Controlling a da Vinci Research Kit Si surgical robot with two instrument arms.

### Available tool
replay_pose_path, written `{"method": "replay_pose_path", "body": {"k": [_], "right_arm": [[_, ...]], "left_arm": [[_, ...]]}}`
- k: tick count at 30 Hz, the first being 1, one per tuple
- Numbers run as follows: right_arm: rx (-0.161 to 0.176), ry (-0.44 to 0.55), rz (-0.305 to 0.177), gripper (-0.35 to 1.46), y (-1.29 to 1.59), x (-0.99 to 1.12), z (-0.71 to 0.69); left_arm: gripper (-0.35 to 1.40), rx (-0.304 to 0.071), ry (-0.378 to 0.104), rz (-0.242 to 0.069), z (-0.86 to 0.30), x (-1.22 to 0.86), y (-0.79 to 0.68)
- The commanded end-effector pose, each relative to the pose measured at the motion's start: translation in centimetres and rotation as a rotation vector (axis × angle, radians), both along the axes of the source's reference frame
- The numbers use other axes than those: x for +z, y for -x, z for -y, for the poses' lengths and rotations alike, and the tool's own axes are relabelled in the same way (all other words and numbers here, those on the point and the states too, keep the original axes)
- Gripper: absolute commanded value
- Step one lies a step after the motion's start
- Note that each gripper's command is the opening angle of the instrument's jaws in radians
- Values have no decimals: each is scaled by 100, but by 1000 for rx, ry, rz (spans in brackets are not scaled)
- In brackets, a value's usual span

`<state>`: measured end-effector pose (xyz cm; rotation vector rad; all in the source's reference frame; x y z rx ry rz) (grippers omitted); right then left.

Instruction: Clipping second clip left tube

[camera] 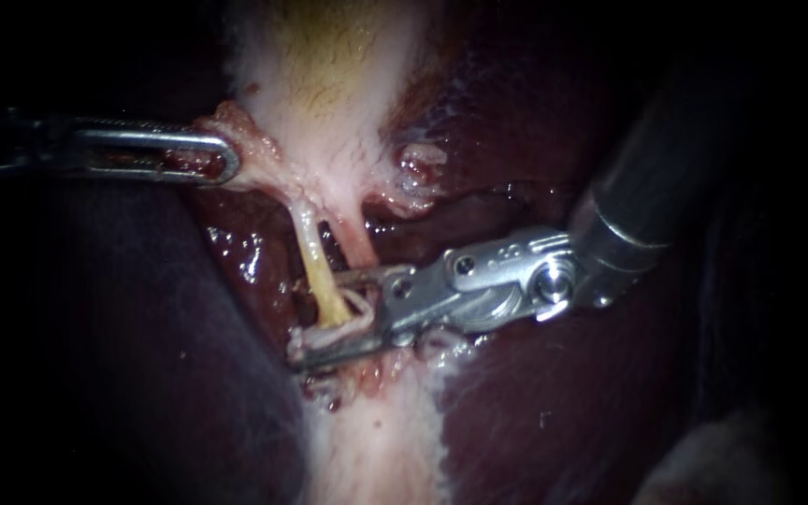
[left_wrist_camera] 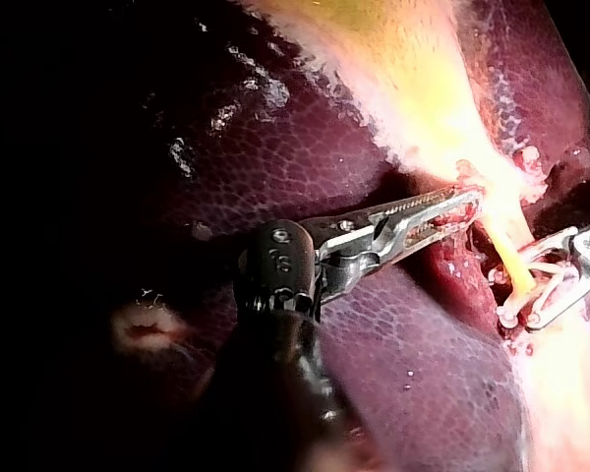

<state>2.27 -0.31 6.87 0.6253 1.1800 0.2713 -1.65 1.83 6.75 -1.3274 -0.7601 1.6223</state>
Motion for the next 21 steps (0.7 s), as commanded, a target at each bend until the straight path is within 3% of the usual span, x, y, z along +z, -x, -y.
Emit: {"method": "replay_pose_path", "body": {"k": [1,4,8,11,21], "right_arm": [[14,-26,-4,50,1,1,0],[20,-87,-31,50,2,1,0],[-25,-141,-53,50,0,0,3],[-33,-157,-55,50,-2,-1,6],[-34,-176,-76,50,-15,-5,13]], "left_arm": [[-35,0,0,0,0,0,0],[-35,0,0,0,0,0,0],[-35,0,0,0,0,1,0],[-35,0,0,0,0,1,0],[-35,0,0,0,0,0,0]]}}
